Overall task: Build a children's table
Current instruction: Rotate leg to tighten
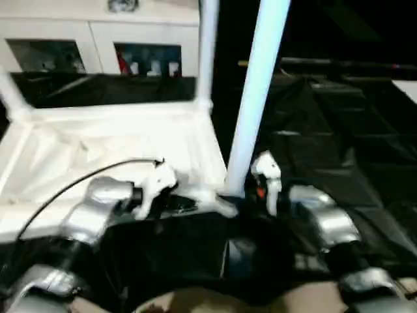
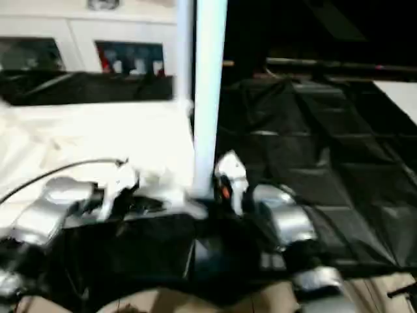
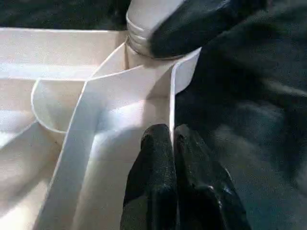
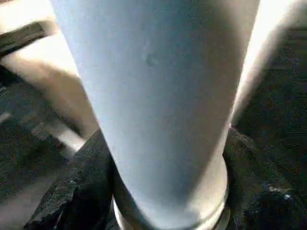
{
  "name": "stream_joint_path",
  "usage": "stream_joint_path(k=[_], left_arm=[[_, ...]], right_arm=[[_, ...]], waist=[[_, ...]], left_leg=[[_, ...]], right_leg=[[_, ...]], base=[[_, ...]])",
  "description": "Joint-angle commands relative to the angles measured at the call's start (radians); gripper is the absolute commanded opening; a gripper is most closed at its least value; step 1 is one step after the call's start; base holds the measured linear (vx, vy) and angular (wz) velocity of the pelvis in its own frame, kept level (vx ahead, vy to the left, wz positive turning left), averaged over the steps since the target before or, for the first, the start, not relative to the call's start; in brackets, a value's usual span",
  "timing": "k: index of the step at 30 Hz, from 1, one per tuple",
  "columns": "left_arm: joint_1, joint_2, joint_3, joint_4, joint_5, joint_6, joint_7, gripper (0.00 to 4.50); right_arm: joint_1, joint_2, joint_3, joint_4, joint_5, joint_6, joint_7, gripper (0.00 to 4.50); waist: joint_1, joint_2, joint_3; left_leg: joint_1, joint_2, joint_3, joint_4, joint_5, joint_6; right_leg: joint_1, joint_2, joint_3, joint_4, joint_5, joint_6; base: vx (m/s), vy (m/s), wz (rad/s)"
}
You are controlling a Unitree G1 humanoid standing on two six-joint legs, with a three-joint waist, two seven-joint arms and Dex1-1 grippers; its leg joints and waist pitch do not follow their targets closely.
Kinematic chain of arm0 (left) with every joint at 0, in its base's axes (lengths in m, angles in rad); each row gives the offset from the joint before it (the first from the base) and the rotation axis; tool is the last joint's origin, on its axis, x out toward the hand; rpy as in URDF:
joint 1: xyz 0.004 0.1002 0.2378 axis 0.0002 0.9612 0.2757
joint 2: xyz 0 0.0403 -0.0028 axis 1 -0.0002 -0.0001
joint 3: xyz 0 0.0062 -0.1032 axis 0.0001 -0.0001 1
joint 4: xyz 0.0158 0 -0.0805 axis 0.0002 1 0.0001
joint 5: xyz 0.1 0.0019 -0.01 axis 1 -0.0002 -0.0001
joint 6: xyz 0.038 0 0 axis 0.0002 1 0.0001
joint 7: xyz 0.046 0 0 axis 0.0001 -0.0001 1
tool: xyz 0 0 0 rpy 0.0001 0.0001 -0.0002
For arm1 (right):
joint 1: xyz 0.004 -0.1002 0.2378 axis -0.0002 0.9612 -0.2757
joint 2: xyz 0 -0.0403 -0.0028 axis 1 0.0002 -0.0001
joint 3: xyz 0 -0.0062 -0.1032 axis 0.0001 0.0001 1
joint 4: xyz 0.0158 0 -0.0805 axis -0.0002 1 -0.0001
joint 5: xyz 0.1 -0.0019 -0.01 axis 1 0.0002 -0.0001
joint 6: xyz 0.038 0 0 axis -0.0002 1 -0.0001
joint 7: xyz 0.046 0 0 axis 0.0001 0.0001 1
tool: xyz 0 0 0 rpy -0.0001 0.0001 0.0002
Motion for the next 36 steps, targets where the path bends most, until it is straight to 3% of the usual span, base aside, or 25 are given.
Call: stream_joint_path(k=[1, 3, 8, 10, 15, 20, 24, 29, 30, 33, 36], left_arm=[[-0.049, -0.099, -0.027, -0.003, -0.022, -0.018, 0.081, 0.00], [-0.068, -0.132, -0.040, 0.012, -0.001, -0.021, 0.116, 0.00], [-0.081, -0.162, -0.050, 0.028, 0.013, -0.041, 0.119, 0.00], [-0.083, -0.165, -0.052, 0.033, 0.021, -0.046, 0.121, 0.00], [-0.051, -0.122, -0.063, 0.012, 0.012, -0.069, 0.038, 0.00], [-0.022, -0.061, -0.058, -0.011, -0.010, -0.082, -0.053, 0.00], [-0.004, -0.019, -0.045, -0.030, -0.034, -0.082, -0.123, 0.00], [0.013, 0.026, -0.032, -0.058, -0.063, -0.068, -0.207, 0.00], [0.015, 0.032, -0.033, -0.060, -0.064, -0.068, -0.215, 0.00], [0.025, 0.053, -0.032, -0.067, -0.072, -0.067, -0.251, 0.00], [0.031, 0.063, -0.033, -0.079, -0.080, -0.054, -0.276, 0.00]], right_arm=[[-0.013, 0.109, 0.073, 0.068, -0.026, 0.010, -0.077, 2.70], [-0.051, 0.161, 0.055, 0.122, -0.045, -0.007, -0.203, 2.70], [-0.073, 0.183, 0.057, 0.146, -0.051, -0.061, -0.157, 2.70], [-0.074, 0.185, 0.060, 0.151, -0.054, -0.074, -0.144, 3.26], [-0.046, 0.125, 0.096, 0.098, -0.048, -0.085, 0.006, 3.58], [-0.016, 0.014, 0.142, 0.004, -0.027, -0.104, 0.216, 3.58], [-0.013, -0.047, 0.128, -0.034, 0.005, -0.095, 0.336, 3.58], [-0.008, -0.109, 0.126, -0.066, 0.022, -0.074, 0.455, 3.58], [-0.007, -0.116, 0.127, -0.072, 0.026, -0.069, 0.466, 3.26], [-0.001, -0.149, 0.137, -0.098, 0.038, -0.029, 0.522, 3.22], [0.003, -0.161, 0.145, -0.109, 0.034, -0.021, 0.551, 2.91]], waist=[[-0.001, 0.008, -0.051], [-0.004, 0.007, -0.051], [-0.003, 0.010, -0.056], [-0.003, 0.010, -0.058], [0.000, 0.011, -0.057], [0.007, 0.010, -0.059], [0.012, 0.011, -0.058], [0.021, 0.012, -0.062], [0.021, 0.012, -0.062], [0.025, 0.010, -0.062], [0.027, 0.010, -0.060]], left_leg=[[0.017, 0.057, -0.039, -0.075, -0.293, -0.028], [0.012, 0.055, -0.038, -0.078, -0.284, -0.026], [0.009, 0.058, -0.035, -0.077, -0.264, -0.015], [0.005, 0.056, -0.033, -0.076, -0.243, -0.006], [0.004, 0.057, -0.032, -0.076, -0.239, 0.009], [0.004, 0.059, -0.030, -0.074, -0.222, 0.025], [0.003, 0.062, -0.029, -0.074, -0.215, 0.035], [0.001, 0.065, -0.026, -0.071, -0.177, 0.046], [0.000, 0.066, -0.025, -0.070, -0.171, 0.050], [0.000, 0.064, -0.025, -0.070, -0.162, 0.053], [0.000, 0.065, -0.025, -0.070, -0.170, 0.049]], right_leg=[[0.025, -0.103, 0.061, -0.114, -0.475, -0.120], [0.026, -0.101, 0.062, -0.110, -0.444, -0.126], [0.030, -0.099, 0.064, -0.099, -0.334, -0.151], [0.035, -0.098, 0.064, -0.094, -0.291, -0.161], [0.038, -0.098, 0.064, -0.096, -0.290, -0.165], [0.042, -0.098, 0.064, -0.093, -0.249, -0.172], [0.041, -0.098, 0.061, -0.092, -0.256, -0.183], [0.042, -0.094, 0.058, -0.081, -0.176, -0.206], [0.042, -0.095, 0.058, -0.079, -0.160, -0.212], [0.044, -0.095, 0.057, -0.079, -0.164, -0.212], [0.042, -0.097, 0.057, -0.082, -0.190, -0.206]], base=[[0.000, 0.000, 0.00], [0.000, 0.000, 0.00], [0.000, 0.000, 0.00], [0.000, 0.000, 0.00], [0.000, 0.000, 0.00], [0.000, 0.000, 0.00], [0.000, 0.000, 0.00], [0.000, 0.000, 0.00], [0.000, 0.000, 0.00], [0.000, 0.000, 0.00], [0.000, 0.000, 0.00]])
